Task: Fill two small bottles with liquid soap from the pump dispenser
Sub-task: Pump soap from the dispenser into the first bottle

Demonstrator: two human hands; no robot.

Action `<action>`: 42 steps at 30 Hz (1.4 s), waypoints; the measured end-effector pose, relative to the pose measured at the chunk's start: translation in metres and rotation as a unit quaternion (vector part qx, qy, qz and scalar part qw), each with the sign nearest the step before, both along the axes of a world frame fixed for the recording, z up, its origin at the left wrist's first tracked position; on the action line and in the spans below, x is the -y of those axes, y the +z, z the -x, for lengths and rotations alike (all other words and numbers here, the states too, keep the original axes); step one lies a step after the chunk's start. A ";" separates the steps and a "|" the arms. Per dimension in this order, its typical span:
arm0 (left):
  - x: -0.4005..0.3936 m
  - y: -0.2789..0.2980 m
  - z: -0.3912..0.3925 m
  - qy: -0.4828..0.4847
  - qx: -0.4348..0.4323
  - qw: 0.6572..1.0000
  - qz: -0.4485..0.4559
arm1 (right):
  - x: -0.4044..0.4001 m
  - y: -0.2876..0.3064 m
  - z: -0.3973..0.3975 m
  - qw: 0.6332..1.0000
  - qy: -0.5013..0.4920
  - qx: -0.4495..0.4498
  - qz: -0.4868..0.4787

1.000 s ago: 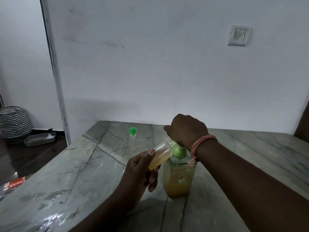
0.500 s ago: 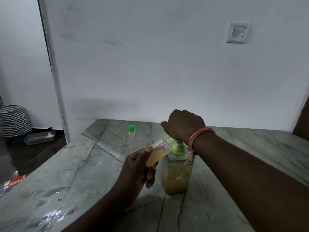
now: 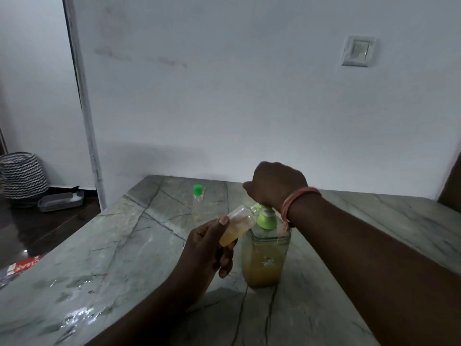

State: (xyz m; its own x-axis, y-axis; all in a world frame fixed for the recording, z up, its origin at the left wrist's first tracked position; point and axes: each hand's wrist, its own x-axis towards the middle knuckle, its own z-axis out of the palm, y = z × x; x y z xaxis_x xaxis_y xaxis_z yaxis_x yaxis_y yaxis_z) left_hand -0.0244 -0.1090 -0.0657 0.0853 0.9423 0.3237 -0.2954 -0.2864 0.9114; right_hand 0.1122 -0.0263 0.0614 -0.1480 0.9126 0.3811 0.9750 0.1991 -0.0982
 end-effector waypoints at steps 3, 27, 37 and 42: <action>-0.001 0.000 0.002 0.004 0.006 1.000 0.002 | -0.001 -0.005 -0.002 0.999 0.007 -0.042 -0.013; -0.004 -0.004 0.002 -0.001 0.007 1.000 -0.011 | -0.002 -0.003 -0.002 0.999 0.005 -0.033 0.006; -0.006 -0.004 0.001 0.003 -0.005 1.000 -0.016 | -0.003 -0.009 -0.006 0.996 -0.014 -0.084 0.031; -0.004 -0.002 0.002 -0.003 0.001 1.000 -0.016 | -0.004 -0.002 -0.002 1.000 0.003 -0.024 -0.006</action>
